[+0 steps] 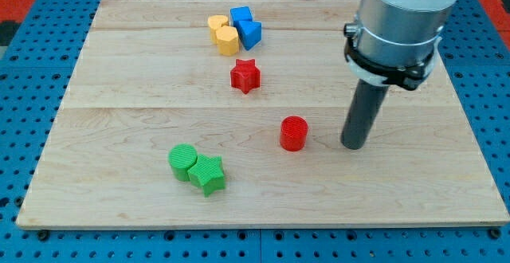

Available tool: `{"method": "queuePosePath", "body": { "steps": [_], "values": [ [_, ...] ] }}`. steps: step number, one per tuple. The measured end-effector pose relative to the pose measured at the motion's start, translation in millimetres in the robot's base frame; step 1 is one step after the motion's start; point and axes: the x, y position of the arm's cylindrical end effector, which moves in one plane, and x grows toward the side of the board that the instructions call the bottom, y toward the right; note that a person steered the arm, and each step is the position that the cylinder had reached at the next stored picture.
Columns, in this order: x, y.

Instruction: Move the red star to the right side of the board

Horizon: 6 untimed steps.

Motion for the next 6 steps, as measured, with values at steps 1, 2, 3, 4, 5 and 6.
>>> {"method": "queuePosePath", "body": {
  "steps": [1,2,3,4,5,6],
  "values": [
    [-18.2,-26.2],
    [-30.1,-41.0],
    [-74.9,5.2],
    [-77.8,-68.5],
    [-77.1,-127.2],
    [-83.9,-204.7]
  ]
}}
